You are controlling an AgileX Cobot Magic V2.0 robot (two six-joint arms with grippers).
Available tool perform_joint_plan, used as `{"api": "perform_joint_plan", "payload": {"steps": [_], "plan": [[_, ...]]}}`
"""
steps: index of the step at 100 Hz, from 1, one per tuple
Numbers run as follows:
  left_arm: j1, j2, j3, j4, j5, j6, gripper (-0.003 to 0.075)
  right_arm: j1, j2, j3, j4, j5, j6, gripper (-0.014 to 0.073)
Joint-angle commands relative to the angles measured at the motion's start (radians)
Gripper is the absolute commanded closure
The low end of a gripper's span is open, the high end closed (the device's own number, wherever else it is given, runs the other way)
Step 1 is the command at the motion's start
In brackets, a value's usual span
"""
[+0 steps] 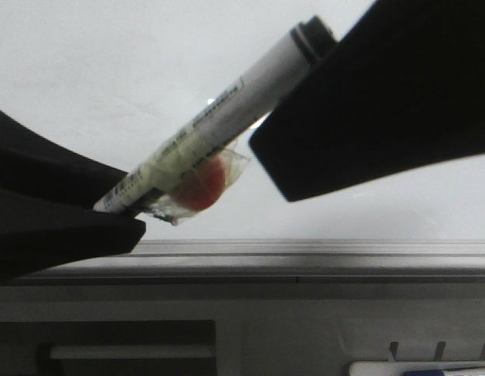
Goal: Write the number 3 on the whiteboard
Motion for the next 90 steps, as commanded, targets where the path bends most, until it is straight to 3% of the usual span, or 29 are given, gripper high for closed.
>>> {"api": "perform_joint_plan", "payload": {"steps": [1, 36, 41, 45, 47, 51, 66, 77, 90], "plan": [[-0.009, 0.015, -0.026, -0.011, -0.082, -0.003, 0.0741, 0.023, 0.026, -0.051, 0.017, -0.065, -0.027, 0.0167], [-0.009, 0.043, -0.026, -0.011, -0.135, -0.003, 0.0741, 0.056, 0.099, -0.072, 0.015, -0.115, -0.036, 0.0239], [-0.009, 0.043, -0.026, -0.011, -0.135, -0.003, 0.0741, 0.056, 0.099, -0.072, 0.015, -0.124, -0.036, 0.0315], [-0.009, 0.043, -0.026, -0.011, -0.135, -0.003, 0.0741, 0.056, 0.099, -0.072, 0.015, -0.129, -0.036, 0.0447], [-0.009, 0.043, -0.026, -0.011, -0.135, -0.003, 0.0741, 0.056, 0.099, -0.072, 0.015, -0.129, -0.036, 0.0557], [-0.009, 0.043, -0.026, -0.011, -0.135, -0.003, 0.0741, 0.056, 0.099, -0.072, 0.015, -0.131, -0.036, 0.0659], [-0.009, 0.043, -0.026, -0.026, -0.139, -0.010, 0.0740, 0.056, 0.099, -0.072, 0.015, -0.120, -0.036, 0.0654], [-0.009, 0.043, -0.026, -0.144, -0.139, -0.023, 0.0724, 0.056, 0.097, -0.072, 0.015, -0.120, -0.036, 0.0655], [-0.009, 0.043, -0.026, -0.153, -0.145, -0.023, 0.0540, 0.056, 0.097, -0.072, 0.015, -0.120, -0.036, 0.0655]]}}
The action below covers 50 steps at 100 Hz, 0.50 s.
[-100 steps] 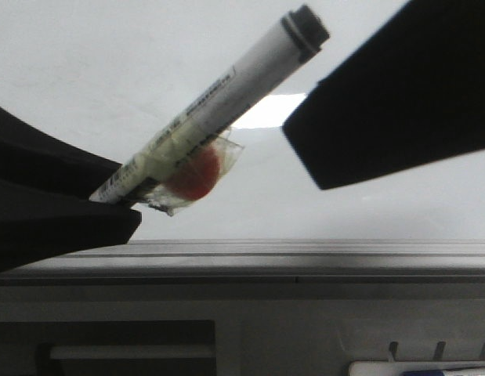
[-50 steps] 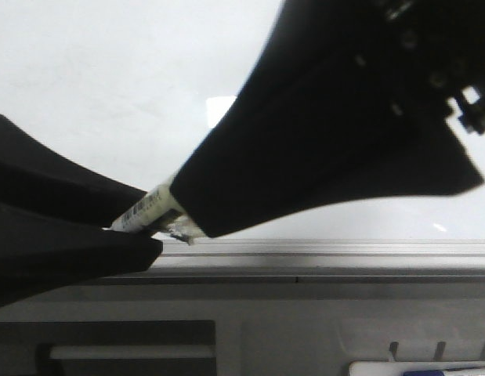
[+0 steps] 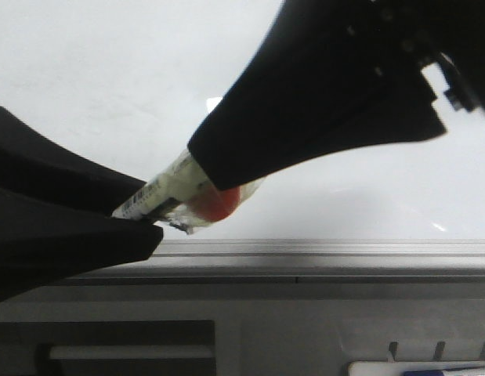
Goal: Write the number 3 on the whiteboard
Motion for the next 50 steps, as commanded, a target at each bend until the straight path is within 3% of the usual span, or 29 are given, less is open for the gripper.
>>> {"api": "perform_joint_plan", "payload": {"steps": [1, 9, 16, 39, 50], "plan": [[-0.005, -0.010, -0.026, -0.075, -0.091, -0.023, 0.0540, 0.001, -0.014, -0.034, 0.015, -0.038, -0.009, 0.0655], [-0.005, -0.010, -0.026, -0.075, -0.105, -0.023, 0.0363, 0.001, -0.015, -0.034, 0.019, -0.038, 0.002, 0.0655], [-0.005, -0.018, -0.026, -0.090, -0.112, -0.023, 0.0288, 0.001, -0.015, -0.034, 0.023, -0.051, 0.014, 0.0655], [-0.005, -0.154, -0.026, -0.192, -0.100, -0.025, 0.0282, -0.059, -0.016, -0.125, 0.023, -0.019, 0.014, 0.0654], [-0.005, -0.244, -0.026, -0.238, -0.022, -0.025, 0.0289, -0.118, -0.016, -0.176, 0.010, 0.009, 0.014, 0.0654]]}}
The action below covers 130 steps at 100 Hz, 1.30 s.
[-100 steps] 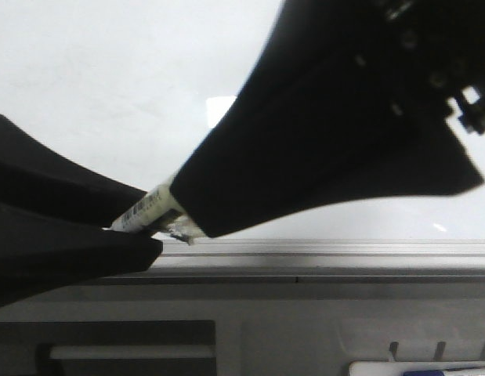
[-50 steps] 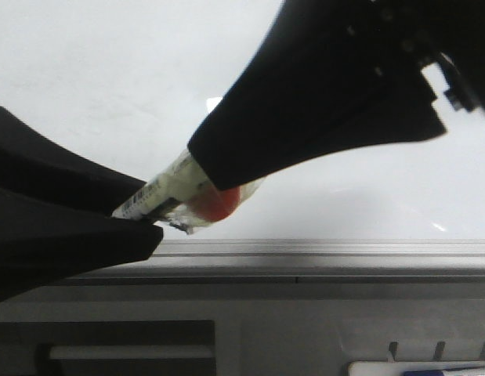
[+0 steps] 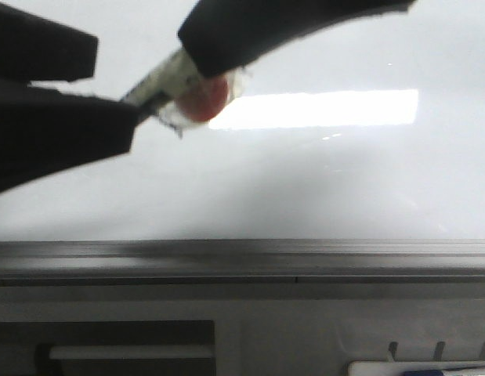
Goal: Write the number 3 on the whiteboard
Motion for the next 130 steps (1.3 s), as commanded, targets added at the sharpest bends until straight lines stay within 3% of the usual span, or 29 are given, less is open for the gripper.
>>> {"api": "perform_joint_plan", "payload": {"steps": [1, 10, 29, 39, 85, 130], "plan": [[-0.005, -0.073, -0.026, -0.067, -0.009, -0.013, 0.0296, -0.048, -0.016, -0.070, 0.010, -0.025, 0.005, 0.0654], [-0.005, -0.136, -0.026, -0.144, 0.065, -0.013, 0.0376, -0.094, -0.016, -0.101, 0.010, -0.019, 0.005, 0.0654], [-0.005, -0.200, -0.019, -0.144, 0.112, -0.013, 0.0630, -0.158, -0.003, -0.148, 0.010, -0.019, 0.005, 0.0654], [-0.005, -0.200, -0.019, -0.144, 0.112, -0.013, 0.0699, -0.182, 0.034, -0.180, 0.010, 0.013, 0.005, 0.0654], [-0.005, -0.200, -0.019, -0.144, 0.112, -0.013, 0.0713, -0.199, 0.101, -0.237, 0.004, -0.051, 0.005, 0.0654], [-0.005, -0.200, -0.019, -0.142, 0.114, -0.013, 0.0713, -0.279, 0.168, -0.305, -0.026, 0.035, 0.007, 0.0653]]}}
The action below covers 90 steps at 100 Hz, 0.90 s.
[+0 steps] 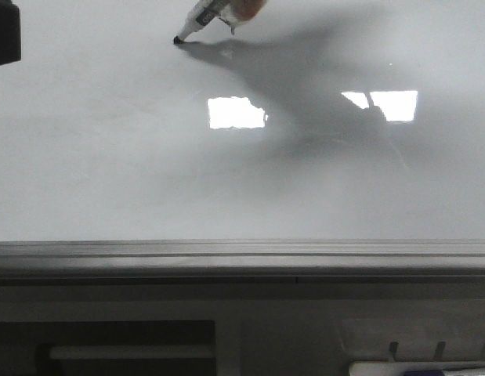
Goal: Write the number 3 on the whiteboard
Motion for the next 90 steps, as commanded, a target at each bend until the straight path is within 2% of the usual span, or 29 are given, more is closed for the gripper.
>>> {"api": "perform_joint_plan", "payload": {"steps": [1, 17, 34, 52, 79, 90], "plan": [[-0.005, -0.006, -0.027, -0.016, -0.065, -0.013, 0.0713, -0.013, -0.020, -0.037, -0.005, -0.040, 0.002, 0.0653], [-0.005, -0.006, -0.027, -0.016, -0.065, -0.013, 0.0713, -0.045, -0.039, -0.037, -0.096, -0.046, 0.079, 0.0653], [-0.005, -0.006, -0.027, -0.016, -0.065, -0.013, 0.0713, -0.069, -0.085, -0.037, -0.221, 0.015, 0.193, 0.0653], [-0.005, -0.006, -0.027, -0.016, -0.065, -0.013, 0.0713, -0.057, -0.094, -0.018, -0.225, 0.144, 0.218, 0.0653], [-0.005, -0.006, -0.027, -0.016, -0.065, -0.013, 0.0713, 0.044, -0.014, 0.007, -0.225, 0.041, 0.220, 0.0653], [-0.005, -0.006, -0.027, -0.016, -0.065, -0.013, 0.0713, 0.049, -0.010, 0.007, -0.233, 0.056, 0.224, 0.0652]]}}
